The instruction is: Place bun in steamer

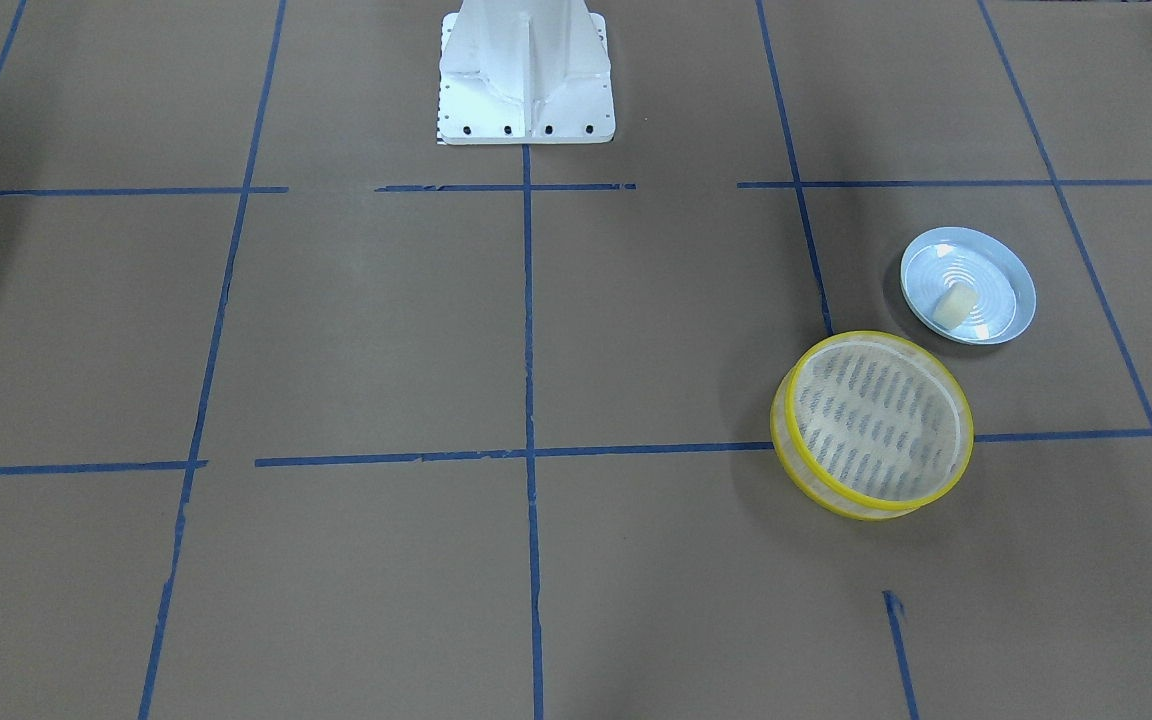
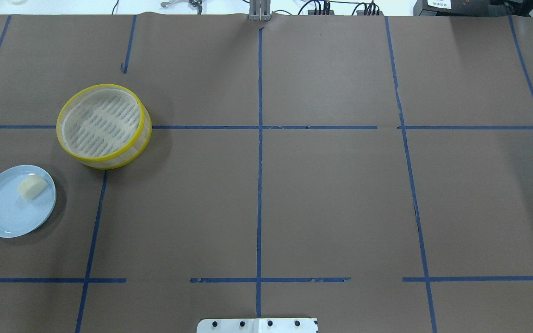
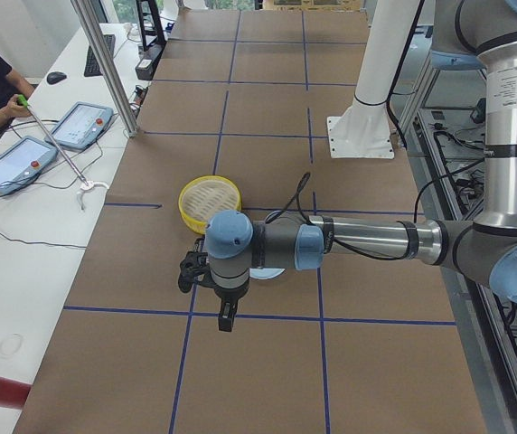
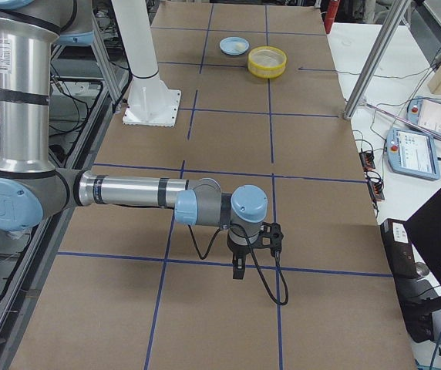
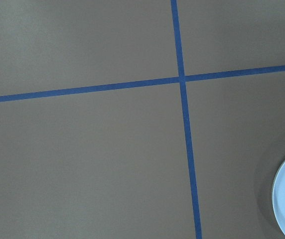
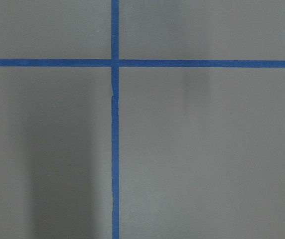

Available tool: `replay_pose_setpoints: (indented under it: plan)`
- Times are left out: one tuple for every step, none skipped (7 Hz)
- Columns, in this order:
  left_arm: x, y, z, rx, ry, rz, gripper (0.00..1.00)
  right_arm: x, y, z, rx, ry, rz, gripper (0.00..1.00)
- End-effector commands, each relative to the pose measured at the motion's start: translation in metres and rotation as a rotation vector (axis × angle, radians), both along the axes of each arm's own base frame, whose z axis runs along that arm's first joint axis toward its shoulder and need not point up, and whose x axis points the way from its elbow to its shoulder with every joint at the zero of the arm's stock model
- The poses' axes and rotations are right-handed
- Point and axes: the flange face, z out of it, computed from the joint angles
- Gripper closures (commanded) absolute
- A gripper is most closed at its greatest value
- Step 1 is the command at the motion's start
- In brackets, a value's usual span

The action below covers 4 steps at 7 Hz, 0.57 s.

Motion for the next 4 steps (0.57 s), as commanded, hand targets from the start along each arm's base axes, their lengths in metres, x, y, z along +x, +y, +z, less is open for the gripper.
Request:
replay_pose_setpoints:
  plan:
    - [0.001, 0.001, 0.002, 0.001, -0.001, 0.005, 0.0, 0.0, 0.0, 0.0, 0.0, 0.0, -0.001, 0.0]
    - [0.0, -0.002, -0.003, 0.011, -0.004, 0.002, 0.0, 0.0, 0.0, 0.0, 0.0, 0.0, -0.001, 0.0]
    - [0.0, -0.008, -0.015, 0.032, -0.006, -0.001, 0.0, 0.0, 0.0, 0.0, 0.0, 0.0, -0.001, 0.0]
    - [0.001, -0.014, -0.035, 0.063, -0.007, -0.009, 0.0, 0.0, 0.0, 0.0, 0.0, 0.0, 0.001, 0.0]
